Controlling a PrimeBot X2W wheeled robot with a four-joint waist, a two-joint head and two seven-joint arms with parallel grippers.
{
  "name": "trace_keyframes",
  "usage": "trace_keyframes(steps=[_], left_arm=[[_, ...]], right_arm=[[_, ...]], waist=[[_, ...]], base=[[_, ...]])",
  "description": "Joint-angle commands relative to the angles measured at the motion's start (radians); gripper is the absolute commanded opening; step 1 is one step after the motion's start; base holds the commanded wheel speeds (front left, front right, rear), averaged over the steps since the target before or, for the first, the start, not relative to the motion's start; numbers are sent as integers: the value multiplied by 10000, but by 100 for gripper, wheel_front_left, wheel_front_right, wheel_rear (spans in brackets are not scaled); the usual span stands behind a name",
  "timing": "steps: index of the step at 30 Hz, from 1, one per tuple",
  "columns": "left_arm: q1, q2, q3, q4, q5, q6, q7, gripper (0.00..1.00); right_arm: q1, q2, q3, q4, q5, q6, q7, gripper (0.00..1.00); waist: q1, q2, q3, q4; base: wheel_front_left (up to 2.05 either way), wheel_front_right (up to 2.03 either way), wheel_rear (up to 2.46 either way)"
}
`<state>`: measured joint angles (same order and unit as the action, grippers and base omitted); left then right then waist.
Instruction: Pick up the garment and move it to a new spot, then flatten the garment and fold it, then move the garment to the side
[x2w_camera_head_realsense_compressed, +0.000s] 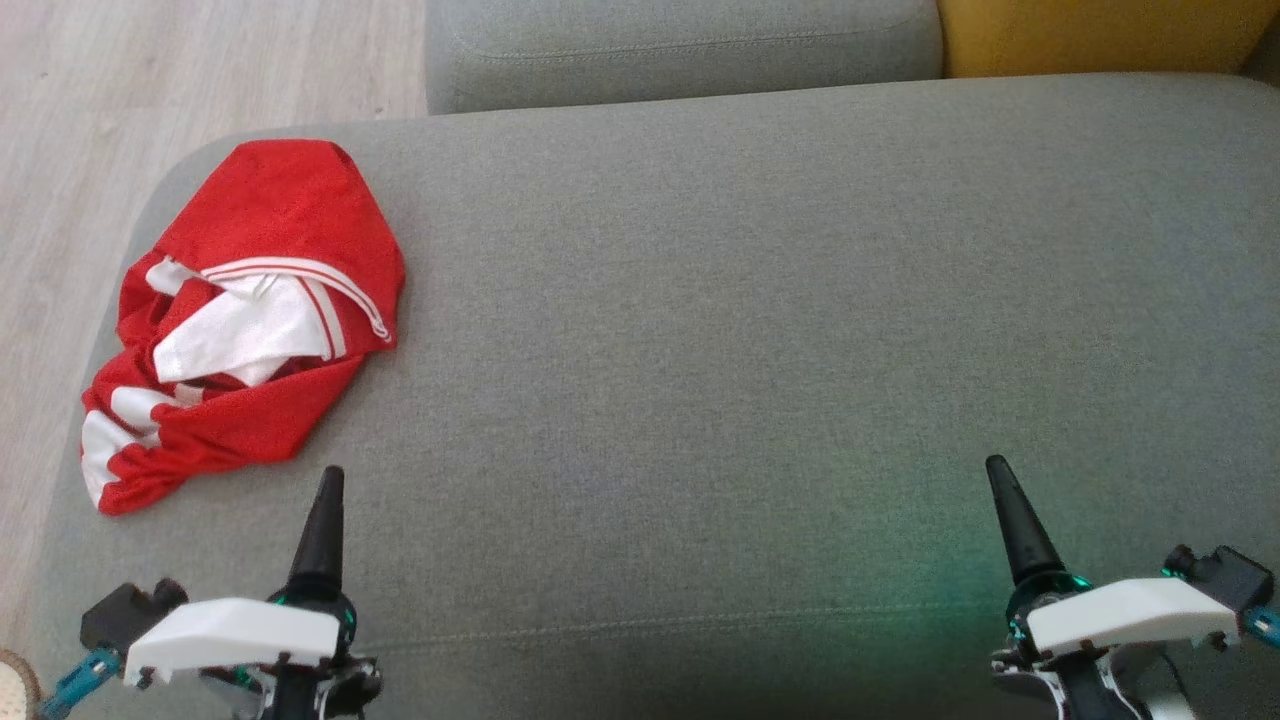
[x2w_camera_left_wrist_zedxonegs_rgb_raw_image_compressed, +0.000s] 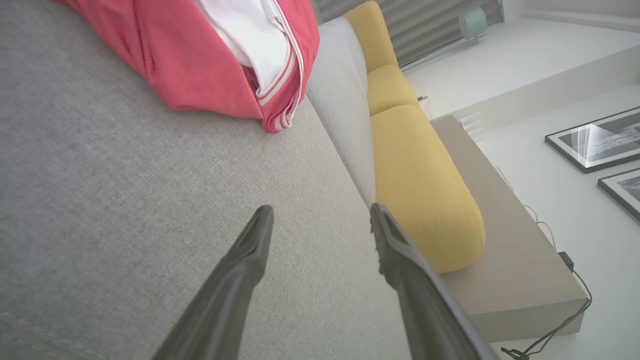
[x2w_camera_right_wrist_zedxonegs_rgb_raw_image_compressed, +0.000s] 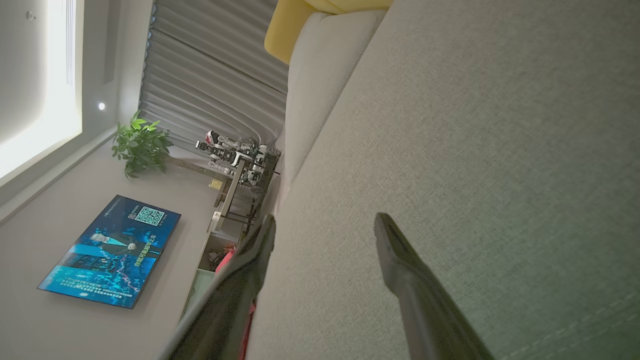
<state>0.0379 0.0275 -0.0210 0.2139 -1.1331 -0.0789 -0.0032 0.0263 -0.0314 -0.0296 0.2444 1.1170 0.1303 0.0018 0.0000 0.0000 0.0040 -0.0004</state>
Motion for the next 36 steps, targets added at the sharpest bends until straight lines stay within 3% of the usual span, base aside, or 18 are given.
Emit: trace_keyframes(steps=[1, 36], left_arm=[[-300, 113, 67, -425, 170, 8, -81, 100], [-253, 155, -785, -1668, 4585, 130, -1108, 100]], right_arm=[[-407, -67, 85, -417, -170, 3, -96, 100], [-462, -117, 824, -1257, -4442, 3, -1137, 100]], waist=[[0, 0, 0, 0], [0, 0, 49, -65]], base=[[0, 0, 0], [0, 0, 0]])
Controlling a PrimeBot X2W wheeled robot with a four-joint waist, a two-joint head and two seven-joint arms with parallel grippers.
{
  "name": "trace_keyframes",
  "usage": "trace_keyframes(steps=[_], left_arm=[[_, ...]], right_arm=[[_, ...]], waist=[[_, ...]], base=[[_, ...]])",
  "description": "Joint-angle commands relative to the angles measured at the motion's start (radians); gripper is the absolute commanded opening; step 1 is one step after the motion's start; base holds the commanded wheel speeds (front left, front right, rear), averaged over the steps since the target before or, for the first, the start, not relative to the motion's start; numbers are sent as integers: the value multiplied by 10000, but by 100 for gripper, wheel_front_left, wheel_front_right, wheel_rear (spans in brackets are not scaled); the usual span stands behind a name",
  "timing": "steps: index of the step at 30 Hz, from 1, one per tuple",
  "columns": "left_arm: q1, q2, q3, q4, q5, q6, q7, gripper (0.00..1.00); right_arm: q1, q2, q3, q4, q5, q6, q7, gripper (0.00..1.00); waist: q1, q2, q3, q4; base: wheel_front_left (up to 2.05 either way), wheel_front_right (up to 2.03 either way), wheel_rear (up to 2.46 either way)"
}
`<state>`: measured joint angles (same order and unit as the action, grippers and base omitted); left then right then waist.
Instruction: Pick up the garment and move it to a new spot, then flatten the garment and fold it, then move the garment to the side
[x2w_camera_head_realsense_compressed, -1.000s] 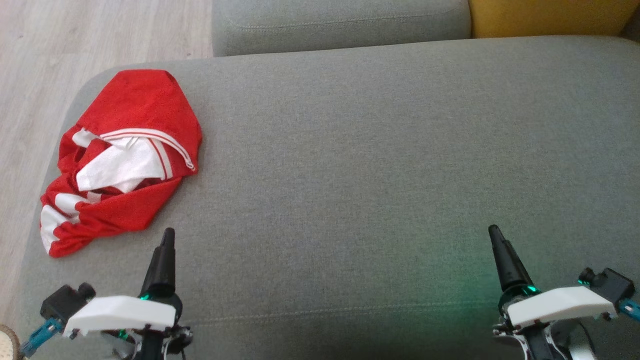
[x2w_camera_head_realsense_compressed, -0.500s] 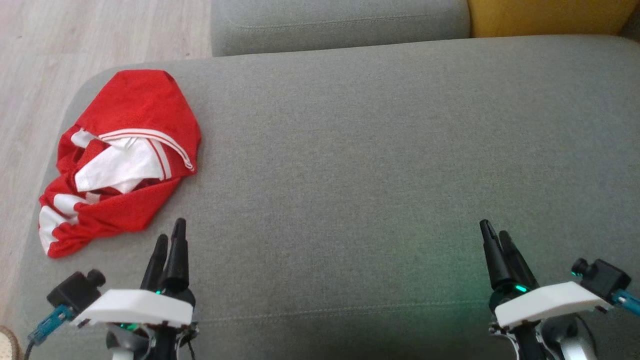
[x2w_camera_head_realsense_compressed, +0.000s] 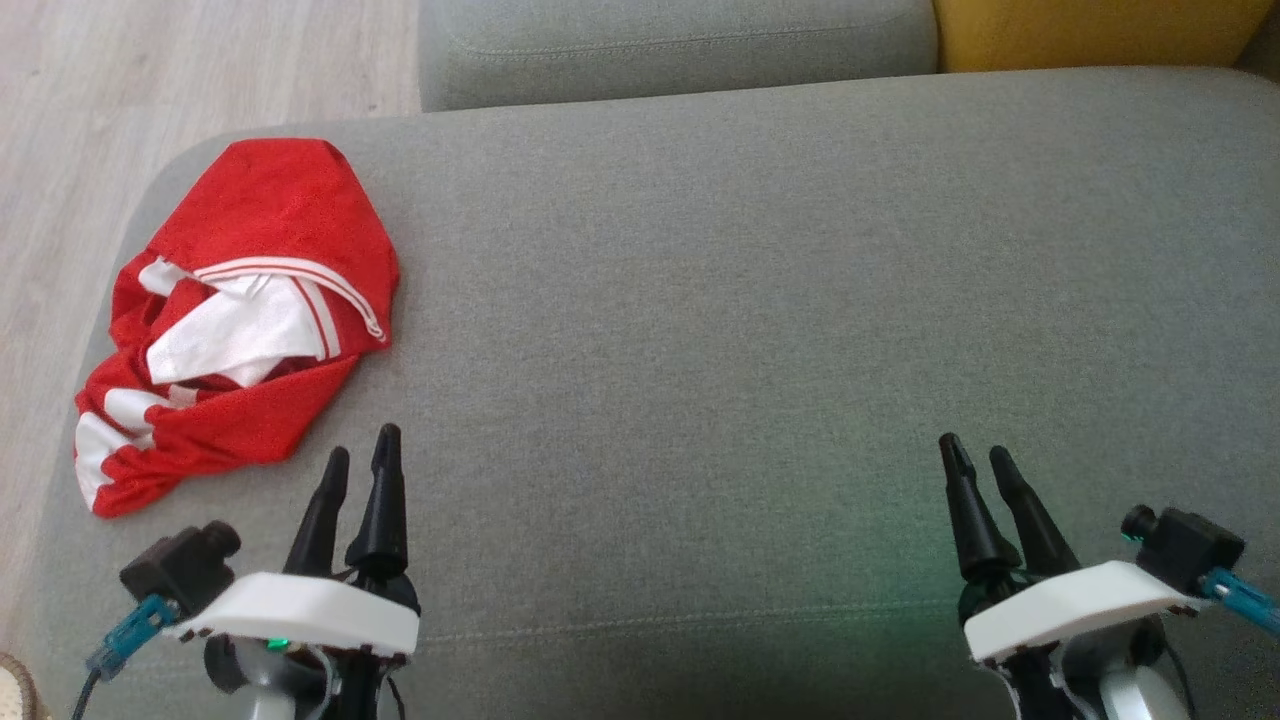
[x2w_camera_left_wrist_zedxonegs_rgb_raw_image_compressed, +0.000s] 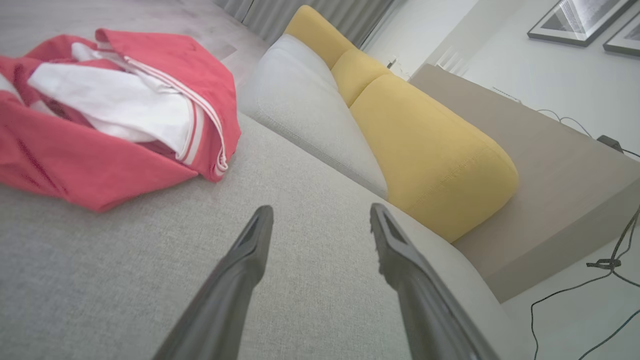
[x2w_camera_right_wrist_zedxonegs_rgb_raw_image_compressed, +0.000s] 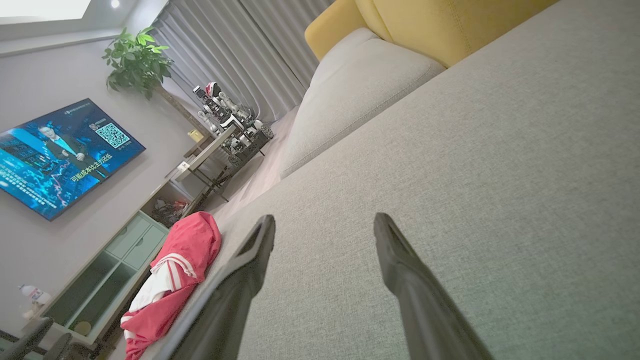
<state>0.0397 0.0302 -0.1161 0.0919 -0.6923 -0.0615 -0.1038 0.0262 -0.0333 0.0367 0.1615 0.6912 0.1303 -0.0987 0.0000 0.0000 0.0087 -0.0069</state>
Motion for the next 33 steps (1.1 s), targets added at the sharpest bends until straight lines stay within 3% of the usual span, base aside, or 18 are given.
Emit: trace_keyframes(steps=[1, 18, 33], left_arm=[[-260, 129, 151, -488, 311, -49, -130, 100], [-149, 156, -320, -857, 2572, -72, -628, 100], [-14, 176, -639, -869, 4240, -383, -1068, 100]], right_arm=[[-473, -99, 202, -442, -301, 3, -162, 100], [-470, -123, 300, -701, -2577, 4, -666, 100], [-468, -145, 563, -842, -4464, 4, -1113, 100]], waist=[[0, 0, 7, -12], [0, 0, -22, 3], [0, 0, 2, -2]], base=[[0, 0, 0], [0, 0, 0], [0, 0, 0]])
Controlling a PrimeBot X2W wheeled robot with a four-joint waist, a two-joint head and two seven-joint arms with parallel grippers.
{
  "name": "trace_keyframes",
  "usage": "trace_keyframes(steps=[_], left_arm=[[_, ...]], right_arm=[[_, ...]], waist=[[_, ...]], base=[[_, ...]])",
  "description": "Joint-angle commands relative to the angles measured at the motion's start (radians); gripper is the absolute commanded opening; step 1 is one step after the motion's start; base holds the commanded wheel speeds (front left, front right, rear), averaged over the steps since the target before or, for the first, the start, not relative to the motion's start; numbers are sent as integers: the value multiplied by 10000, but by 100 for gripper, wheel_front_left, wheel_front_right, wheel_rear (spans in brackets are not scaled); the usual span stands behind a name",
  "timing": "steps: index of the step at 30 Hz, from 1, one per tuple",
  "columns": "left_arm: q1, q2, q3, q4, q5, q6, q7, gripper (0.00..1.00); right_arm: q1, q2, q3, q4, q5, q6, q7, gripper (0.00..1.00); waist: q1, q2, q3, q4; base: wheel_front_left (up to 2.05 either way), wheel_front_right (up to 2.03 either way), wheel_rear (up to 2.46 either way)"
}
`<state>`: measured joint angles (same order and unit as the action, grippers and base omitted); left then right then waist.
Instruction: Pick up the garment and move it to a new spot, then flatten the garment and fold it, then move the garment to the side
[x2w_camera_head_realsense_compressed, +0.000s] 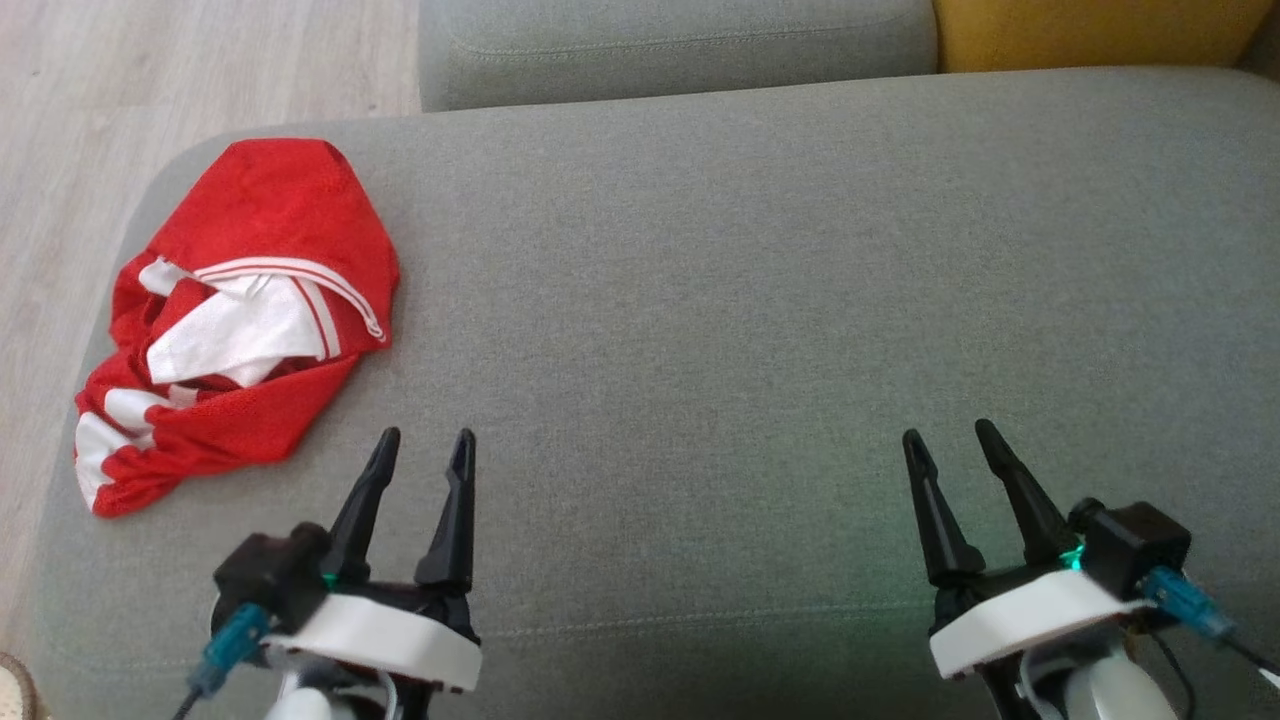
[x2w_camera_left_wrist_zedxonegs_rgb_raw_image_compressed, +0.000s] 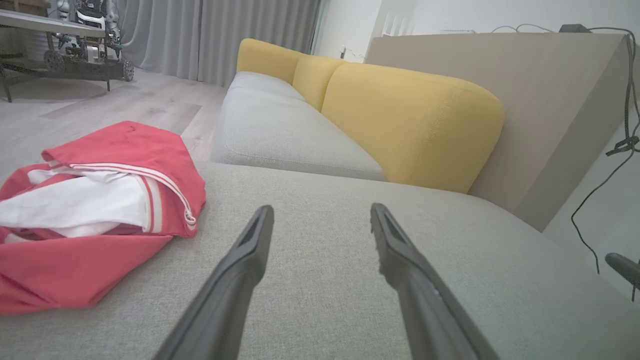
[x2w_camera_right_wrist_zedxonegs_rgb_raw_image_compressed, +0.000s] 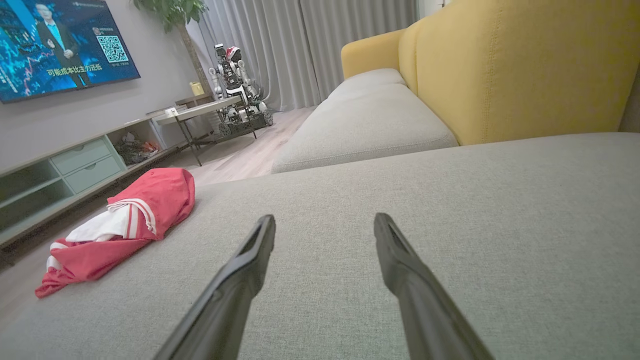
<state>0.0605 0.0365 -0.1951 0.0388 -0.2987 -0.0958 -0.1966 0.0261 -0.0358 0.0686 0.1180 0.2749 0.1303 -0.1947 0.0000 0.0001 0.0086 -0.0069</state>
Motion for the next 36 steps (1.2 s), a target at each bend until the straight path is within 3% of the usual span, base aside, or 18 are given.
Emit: trace_keyframes(steps=[1, 19, 26, 36], left_arm=[[-224, 114, 133, -342, 419, -51, -169, 100], [-156, 138, -81, 221, 2209, 18, -651, 100], [-152, 137, 154, 375, 1521, 199, -651, 100], [-141, 137, 406, 222, 1394, 214, -651, 100]], right_arm=[[-467, -121, 252, -404, -410, 4, -182, 100], [-451, -145, 155, -34, -1924, 4, -671, 100], [-442, -145, 7, 226, -1739, 4, -671, 100], [-408, -145, -105, 283, -1655, 4, -671, 100]], waist=[[0, -1, 8, -5], [0, -1, 31, -24], [0, -1, -13, 3], [0, -1, -34, 39]], base=[[0, 0, 0], [0, 0, 0], [0, 0, 0], [0, 0, 0]])
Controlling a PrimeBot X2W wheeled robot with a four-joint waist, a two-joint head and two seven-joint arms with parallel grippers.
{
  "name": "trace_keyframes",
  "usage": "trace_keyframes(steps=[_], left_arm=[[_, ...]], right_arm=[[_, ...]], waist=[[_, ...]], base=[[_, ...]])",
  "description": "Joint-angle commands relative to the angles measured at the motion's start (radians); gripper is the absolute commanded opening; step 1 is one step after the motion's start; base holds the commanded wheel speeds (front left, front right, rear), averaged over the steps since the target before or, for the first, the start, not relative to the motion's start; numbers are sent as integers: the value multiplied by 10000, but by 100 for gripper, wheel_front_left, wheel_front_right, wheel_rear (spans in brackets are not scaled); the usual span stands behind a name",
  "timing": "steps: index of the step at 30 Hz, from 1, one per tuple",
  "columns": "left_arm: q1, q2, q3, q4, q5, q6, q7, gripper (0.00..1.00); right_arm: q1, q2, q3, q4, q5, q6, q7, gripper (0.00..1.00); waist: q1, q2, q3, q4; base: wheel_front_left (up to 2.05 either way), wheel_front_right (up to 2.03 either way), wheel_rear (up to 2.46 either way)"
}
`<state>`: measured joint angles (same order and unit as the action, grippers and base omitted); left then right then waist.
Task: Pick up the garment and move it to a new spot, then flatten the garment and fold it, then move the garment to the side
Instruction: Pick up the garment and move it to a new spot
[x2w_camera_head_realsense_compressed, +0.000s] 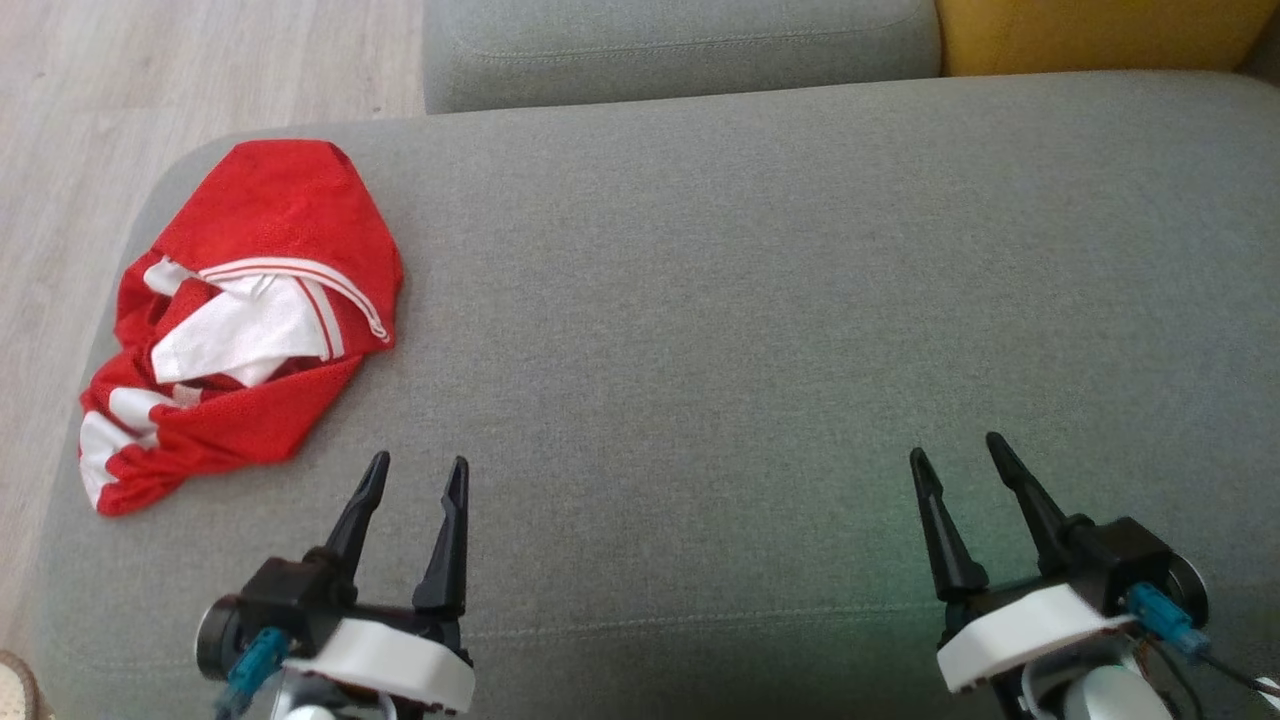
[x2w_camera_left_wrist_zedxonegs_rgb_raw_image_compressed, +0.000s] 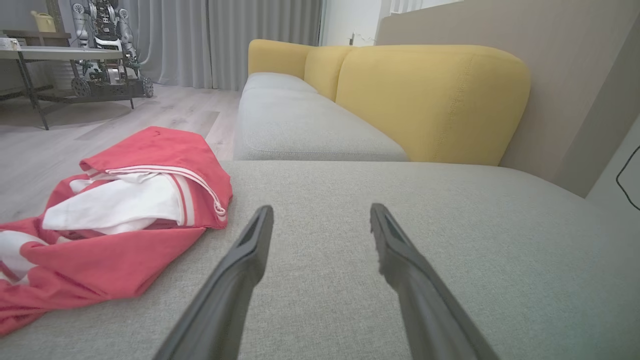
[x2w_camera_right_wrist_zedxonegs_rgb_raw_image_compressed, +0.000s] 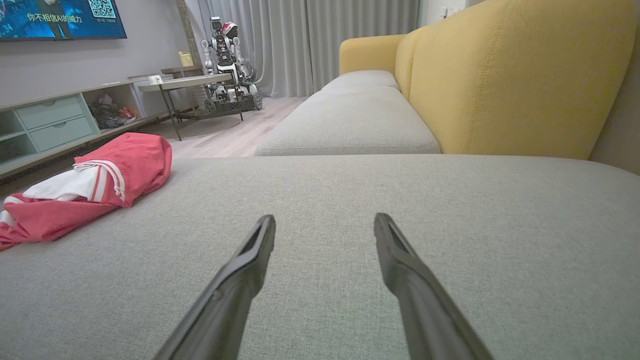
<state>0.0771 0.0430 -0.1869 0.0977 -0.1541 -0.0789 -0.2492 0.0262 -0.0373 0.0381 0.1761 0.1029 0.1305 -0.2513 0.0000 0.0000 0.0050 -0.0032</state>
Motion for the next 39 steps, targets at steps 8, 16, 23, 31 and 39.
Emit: trace_keyframes(steps=[8, 16, 23, 31, 39], left_arm=[[-275, 72, 335, -599, 97, 104, -126, 100], [-264, 72, 319, -651, 228, 147, -126, 100], [-349, 72, 311, -627, 230, 188, -126, 100], [-364, 72, 314, -697, 203, 256, -126, 100], [-291, 72, 503, -737, 198, 318, -126, 100]], right_arm=[[-417, -129, 169, -334, 89, 2, -105, 100], [-420, -129, 188, -354, 110, 2, -105, 100], [-401, -129, 78, -370, 114, 2, -105, 100], [-359, -129, 36, -409, 266, 2, -105, 100], [-302, -129, 51, -362, 335, 2, -105, 100]], waist=[[0, 0, 15, 18], [0, 0, 67, 47], [0, 0, 94, 331], [0, 0, 125, 1229], [0, 0, 144, 2331]], base=[[0, 0, 0], [0, 0, 0], [0, 0, 0], [0, 0, 0], [0, 0, 0]])
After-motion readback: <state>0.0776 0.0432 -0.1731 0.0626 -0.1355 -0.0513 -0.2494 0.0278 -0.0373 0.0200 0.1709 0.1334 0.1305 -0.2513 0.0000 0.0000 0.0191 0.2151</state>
